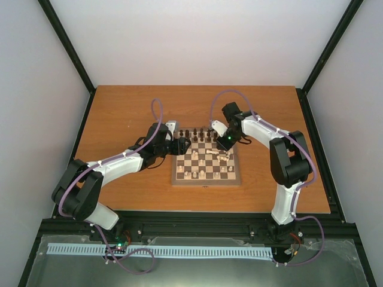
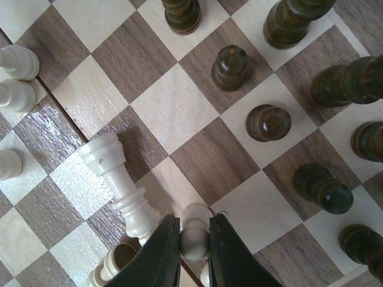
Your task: Set up the chess pieces on the board
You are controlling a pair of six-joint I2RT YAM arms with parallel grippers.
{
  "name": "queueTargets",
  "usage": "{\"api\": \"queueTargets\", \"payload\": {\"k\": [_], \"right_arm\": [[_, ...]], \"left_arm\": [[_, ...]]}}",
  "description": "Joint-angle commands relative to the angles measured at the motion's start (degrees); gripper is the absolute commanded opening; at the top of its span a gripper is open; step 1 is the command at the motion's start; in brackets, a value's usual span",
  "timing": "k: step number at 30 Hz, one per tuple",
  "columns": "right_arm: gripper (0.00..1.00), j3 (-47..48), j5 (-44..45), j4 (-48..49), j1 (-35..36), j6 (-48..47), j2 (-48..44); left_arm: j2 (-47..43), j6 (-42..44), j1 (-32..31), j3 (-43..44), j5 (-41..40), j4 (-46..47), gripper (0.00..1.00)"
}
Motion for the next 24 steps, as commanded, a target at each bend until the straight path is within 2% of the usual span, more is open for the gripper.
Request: {"api": "queueTargets", "payload": {"k": [1,8,13,18,24], "right_arm": [[0.14,0.65,0.53,0.53,0.48,0.65,-2.58],[0.13,-0.09,-0.92,-0.09,0.48,0.16,-9.85],[0.13,-5.34,-2.83,-1.28,2.85,-3.25,-13.60],[0.14,-10.74,-0.71,-1.05,6.85,-4.89,-14.82],[0.14,-13.16,-0.10,-1.03,8.50,-5.84,-13.86]], "left_arm": [[0.28,0.74,-0.16,2.52,0.83,1.45,0.69],[0.15,0.73,-0.20,2.47,0.75,1.41,0.69],[0.20,0.74,-0.21,2.55,0.82,1.43,0.69],[0.28,0.81,-0.20,2.51,0.71,1.45,0.69],[0.47,0.83,-0.21,2.56,0.62,1.45,0.69]]}}
